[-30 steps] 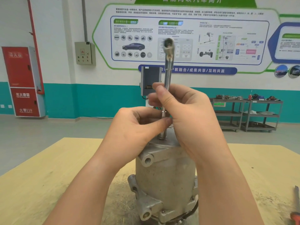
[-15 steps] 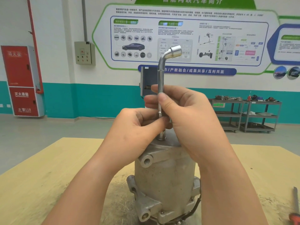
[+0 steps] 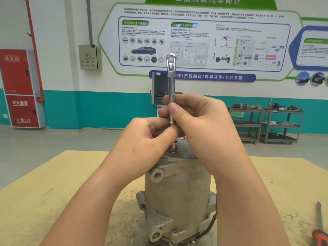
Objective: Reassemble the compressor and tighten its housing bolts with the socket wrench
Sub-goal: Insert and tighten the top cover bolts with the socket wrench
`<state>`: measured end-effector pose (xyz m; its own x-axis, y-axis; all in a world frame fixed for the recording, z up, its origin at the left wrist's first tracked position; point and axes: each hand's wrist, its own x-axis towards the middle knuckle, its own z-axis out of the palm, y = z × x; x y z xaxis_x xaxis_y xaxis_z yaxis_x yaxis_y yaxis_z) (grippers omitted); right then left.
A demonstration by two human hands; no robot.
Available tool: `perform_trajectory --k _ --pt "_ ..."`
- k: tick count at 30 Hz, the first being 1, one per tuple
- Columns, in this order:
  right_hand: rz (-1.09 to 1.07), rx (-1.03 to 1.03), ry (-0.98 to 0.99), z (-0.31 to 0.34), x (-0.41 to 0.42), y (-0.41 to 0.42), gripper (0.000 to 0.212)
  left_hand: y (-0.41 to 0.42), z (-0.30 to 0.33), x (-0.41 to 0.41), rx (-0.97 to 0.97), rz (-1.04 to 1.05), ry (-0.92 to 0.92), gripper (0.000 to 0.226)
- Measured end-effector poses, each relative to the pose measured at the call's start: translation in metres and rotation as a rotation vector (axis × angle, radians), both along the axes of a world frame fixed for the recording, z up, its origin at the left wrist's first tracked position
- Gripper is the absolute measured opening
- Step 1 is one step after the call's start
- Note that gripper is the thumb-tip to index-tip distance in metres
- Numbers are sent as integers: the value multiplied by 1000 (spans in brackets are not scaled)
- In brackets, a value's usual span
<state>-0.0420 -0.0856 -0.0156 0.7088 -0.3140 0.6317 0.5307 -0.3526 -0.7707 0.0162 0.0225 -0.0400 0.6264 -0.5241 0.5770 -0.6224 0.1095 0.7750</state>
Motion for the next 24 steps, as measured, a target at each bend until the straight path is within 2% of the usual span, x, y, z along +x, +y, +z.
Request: perform_trajectory --k 2,4,6,9,13,18,24 --pt "-47 54 -61 0 0 0 11 -1 0 -1 -29 16 3 16" --pt "-85 97 -95 -1 1 -2 16 -3 0 -1 -71 39 34 21" --pt "-81 70 -69 -1 1 -3 11 -3 -1 1 -86 55 45 26" --pt "7 26 5 1 -2 -4 13 -2 -1 3 -47 23 26 16" --pt "18 -15 -4 2 -5 -8 19 1 -1 5 3 -6 -8 18" --pt "51 88 -32 1 -3 -9 13 0 -3 5 10 2 -53 18" --pt "30 -6 -3 -2 3 -8 18 2 -2 5 43 -9 -87 21"
